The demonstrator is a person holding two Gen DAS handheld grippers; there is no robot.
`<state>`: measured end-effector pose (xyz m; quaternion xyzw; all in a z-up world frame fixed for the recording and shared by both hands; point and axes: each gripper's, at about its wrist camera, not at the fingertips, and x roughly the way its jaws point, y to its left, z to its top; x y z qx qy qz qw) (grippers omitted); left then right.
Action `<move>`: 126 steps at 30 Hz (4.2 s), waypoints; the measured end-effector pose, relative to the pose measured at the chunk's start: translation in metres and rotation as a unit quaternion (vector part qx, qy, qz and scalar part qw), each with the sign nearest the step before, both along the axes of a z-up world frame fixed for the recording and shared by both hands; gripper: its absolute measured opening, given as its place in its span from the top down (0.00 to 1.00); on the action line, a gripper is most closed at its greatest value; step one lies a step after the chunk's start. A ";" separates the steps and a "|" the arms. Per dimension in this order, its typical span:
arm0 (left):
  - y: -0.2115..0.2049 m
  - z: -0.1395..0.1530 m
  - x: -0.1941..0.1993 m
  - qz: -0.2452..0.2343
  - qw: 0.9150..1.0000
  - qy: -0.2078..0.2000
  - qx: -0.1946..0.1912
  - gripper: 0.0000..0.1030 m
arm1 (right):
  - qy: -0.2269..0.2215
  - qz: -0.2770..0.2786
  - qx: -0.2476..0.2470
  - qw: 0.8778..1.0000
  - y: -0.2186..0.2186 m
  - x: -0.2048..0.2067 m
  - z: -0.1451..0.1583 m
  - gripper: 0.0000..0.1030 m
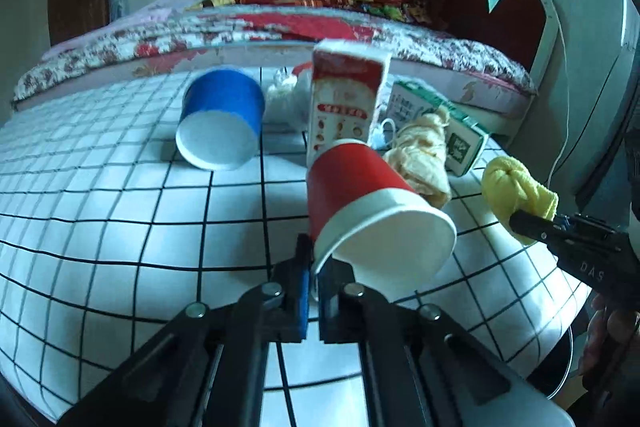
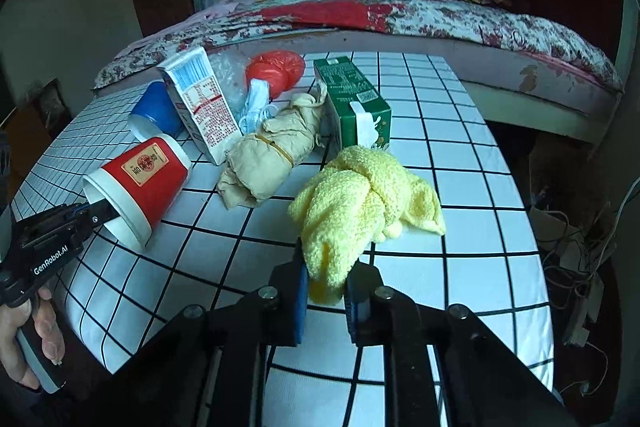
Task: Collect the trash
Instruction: 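Carry the red cup and yellow cloth to the bin and release both, then move both tools back over the table toward the cartons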
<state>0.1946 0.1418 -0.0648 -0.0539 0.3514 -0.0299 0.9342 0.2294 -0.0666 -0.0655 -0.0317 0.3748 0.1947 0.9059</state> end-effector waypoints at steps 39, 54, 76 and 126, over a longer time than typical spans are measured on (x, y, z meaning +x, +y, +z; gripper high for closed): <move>-0.215 0.043 -0.105 -0.219 0.974 -0.053 0.010 0.97 | -0.053 -0.149 -0.018 0.987 -0.216 -0.191 0.034 0.85; -0.293 0.001 -0.128 -0.297 0.954 -0.003 0.027 0.97 | 0.003 -0.142 -0.024 0.990 -0.261 -0.205 -0.013 0.85; -0.354 -0.114 -0.085 -0.314 0.938 0.137 0.051 0.97 | 0.138 -0.046 -0.069 0.987 -0.292 -0.157 -0.133 0.85; -0.144 0.009 -0.128 -0.047 0.997 -0.014 0.067 0.01 | -0.091 -0.130 0.022 0.987 -0.166 -0.142 0.008 0.01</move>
